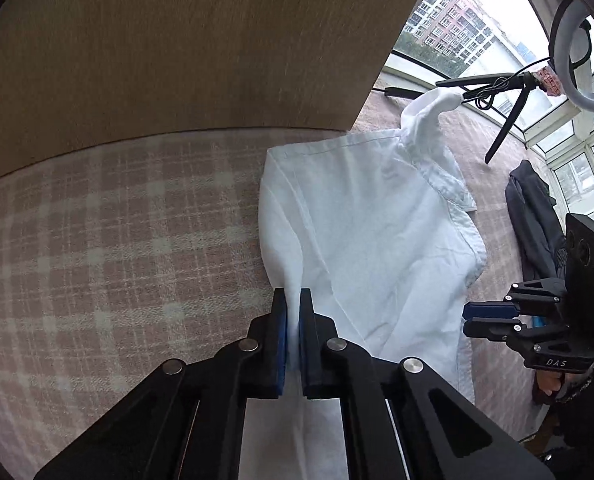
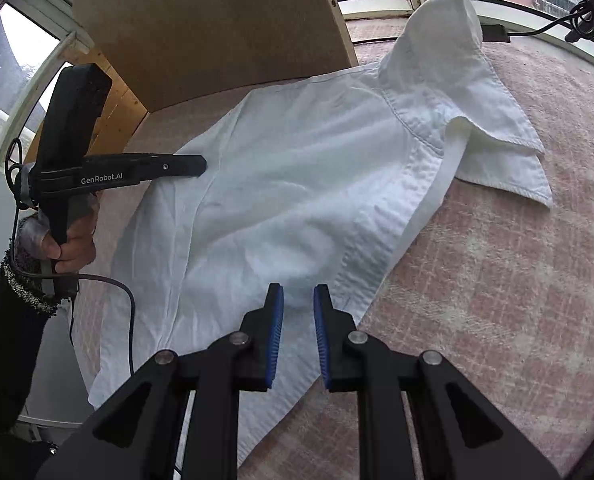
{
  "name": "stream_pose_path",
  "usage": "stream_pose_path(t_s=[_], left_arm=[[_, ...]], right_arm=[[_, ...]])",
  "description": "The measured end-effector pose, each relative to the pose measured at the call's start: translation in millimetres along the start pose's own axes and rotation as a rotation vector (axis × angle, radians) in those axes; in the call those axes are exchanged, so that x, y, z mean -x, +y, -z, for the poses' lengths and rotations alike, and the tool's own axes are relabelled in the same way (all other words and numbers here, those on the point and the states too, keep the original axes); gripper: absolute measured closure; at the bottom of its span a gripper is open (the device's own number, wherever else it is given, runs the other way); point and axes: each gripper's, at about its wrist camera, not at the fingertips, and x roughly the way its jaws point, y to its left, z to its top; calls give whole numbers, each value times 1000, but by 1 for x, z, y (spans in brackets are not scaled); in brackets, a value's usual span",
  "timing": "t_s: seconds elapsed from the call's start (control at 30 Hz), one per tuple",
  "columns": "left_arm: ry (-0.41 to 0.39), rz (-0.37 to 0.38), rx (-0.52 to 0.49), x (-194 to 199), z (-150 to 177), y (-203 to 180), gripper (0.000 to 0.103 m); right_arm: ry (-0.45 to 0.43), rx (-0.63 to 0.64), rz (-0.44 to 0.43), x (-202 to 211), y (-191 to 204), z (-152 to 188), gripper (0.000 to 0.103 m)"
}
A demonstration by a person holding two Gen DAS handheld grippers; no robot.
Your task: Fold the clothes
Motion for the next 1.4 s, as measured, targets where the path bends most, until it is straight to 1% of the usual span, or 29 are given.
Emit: stream_pose_path(t_s=[0.07, 0.1, 0.13, 0.17, 0.2, 0.23, 0.27, 0.3, 0.33, 0.4, 0.43, 0.47, 0.5, 0.53, 0.6, 0.67, 0.73, 0.77, 0.87, 0.93, 1.0, 1.07, 1.13, 1.17, 1.23, 1.27, 1.3, 1.4], left_arm=[[-46, -52, -18, 14, -1, -1, 100], [-46, -89, -22, 11, -1, 0, 100], [-37, -130, -22, 5, -1, 2, 100], [-25, -146, -8, -3, 0, 5, 100], [-14, -148, -2, -11, 2, 6, 100], [-13, -142, 1, -13, 3, 6, 99], [-15, -134, 5, -13, 3, 6, 98], [-16, -126, 9, -14, 3, 5, 98], [-23, -125, 13, -12, 2, 6, 94], [-42, -121, 14, -1, 1, 6, 89], [-57, -125, 10, 7, 0, 6, 87], [-74, -132, 4, 16, 0, 5, 86], [-92, -131, -5, 25, 2, 2, 86], [-108, -124, -14, 37, 6, -1, 86], [-137, -108, -32, 60, 17, -9, 85], [-146, -93, -38, 77, 36, -21, 81], [-148, -57, -38, 98, 59, -26, 81], [-151, -50, -33, 111, 70, -24, 81], [-196, -63, -7, 155, 108, -24, 80], [-224, -70, 18, 186, 134, -20, 76], [-237, -79, 50, 208, 160, -13, 73], [-241, -90, 61, 232, 187, -9, 72], [-225, -116, 61, 250, 211, -6, 70], [-207, -122, 64, 255, 222, -3, 67], [-151, -97, 67, 253, 242, 2, 59], [-126, -79, 67, 247, 252, 3, 57], [-94, -43, 69, 237, 261, 5, 57], [35, 65, 86, 188, 280, 9, 57]], right_arm=[[23, 37, 35, -7, 5, 0, 87], [46, 61, 76, -13, 6, 0, 91], [45, 71, 88, -13, 6, -1, 92], [56, 62, 84, -12, 4, -2, 92], [62, 49, 83, -9, 2, -5, 92], [49, 43, 99, -5, 1, -7, 90], [18, 43, 116, 0, 2, -9, 88], [-9, 46, 104, 5, 2, -13, 88], [-25, 46, 75, 6, 3, -16, 88], [-38, 56, 73, 2, 4, -28, 87], [-35, 69, 115, -3, 2, -34, 87], [-26, 71, 191, -11, -4, -40, 87], [-16, 56, 234, -15, -15, -43, 88], [-22, 27, 204, -12, -28, -40, 88], [-21, -45, 143, -3, -41, -40, 88], [-43, -65, 121, 12, -42, -34, 87], [-68, -74, 91, 31, -38, -24, 87], [-80, -82, 62, 42, -36, -18, 87], [-123, -103, 0, 82, -25, 2, 86], [-150, -119, -35, 110, -17, 13, 85], [-186, -107, -54, 133, -3, 31, 78], [-218, -91, -65, 156, 12, 49, 74], [-232, -78, -59, 170, 32, 71, 74], [-236, -71, -52, 176, 44, 82, 74], [-237, -67, -34, 182, 63, 109, 66], [-231, -71, -23, 181, 69, 126, 55], [-219, -96, -13, 172, 74, 144, 47], [-169, -203, 4, 135, 87, 195, 47]])
